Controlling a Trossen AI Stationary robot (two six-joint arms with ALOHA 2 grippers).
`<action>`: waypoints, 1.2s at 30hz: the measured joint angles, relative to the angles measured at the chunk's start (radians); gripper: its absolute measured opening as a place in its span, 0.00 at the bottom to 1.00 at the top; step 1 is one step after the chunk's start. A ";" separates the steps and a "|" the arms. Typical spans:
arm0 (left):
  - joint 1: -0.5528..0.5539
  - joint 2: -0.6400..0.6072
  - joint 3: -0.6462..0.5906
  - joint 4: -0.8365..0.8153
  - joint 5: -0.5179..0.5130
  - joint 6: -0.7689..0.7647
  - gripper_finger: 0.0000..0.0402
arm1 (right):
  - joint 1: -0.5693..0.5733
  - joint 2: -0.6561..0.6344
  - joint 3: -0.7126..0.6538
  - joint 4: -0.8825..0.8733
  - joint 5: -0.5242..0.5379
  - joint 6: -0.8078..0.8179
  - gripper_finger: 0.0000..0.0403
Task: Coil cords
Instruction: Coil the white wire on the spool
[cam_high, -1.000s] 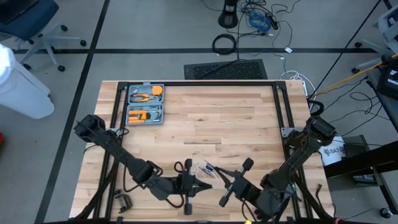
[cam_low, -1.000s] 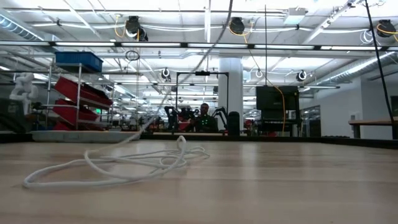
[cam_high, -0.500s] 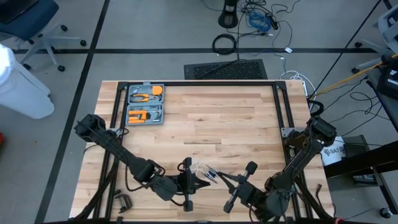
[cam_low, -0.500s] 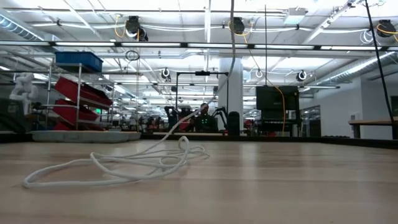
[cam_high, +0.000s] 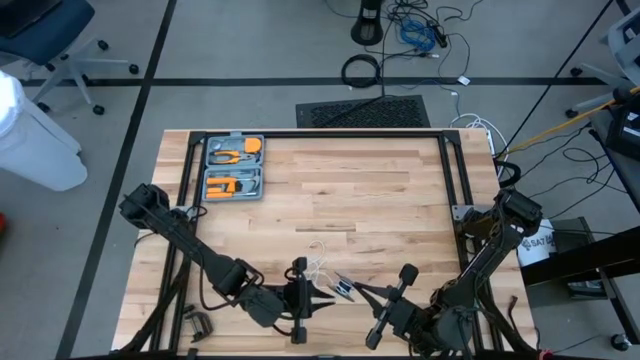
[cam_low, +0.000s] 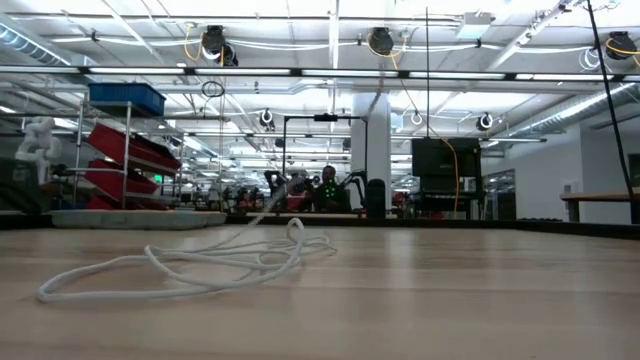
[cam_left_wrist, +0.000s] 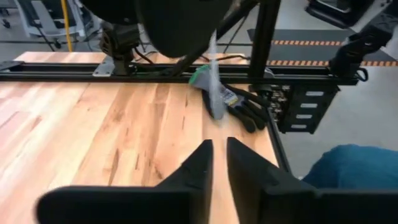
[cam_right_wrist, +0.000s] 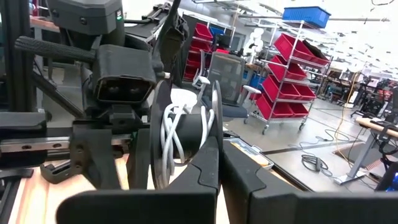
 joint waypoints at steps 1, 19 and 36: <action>-0.001 0.000 0.000 0.000 0.005 0.000 0.17 | 0.000 0.000 0.000 0.000 0.000 0.000 0.00; -0.078 0.031 0.002 0.127 -0.024 0.070 0.27 | 0.014 0.000 0.000 0.004 -0.002 -0.017 0.00; -0.090 0.308 0.000 0.350 -0.428 0.266 0.47 | 0.045 0.000 0.000 0.029 -0.004 -0.052 0.00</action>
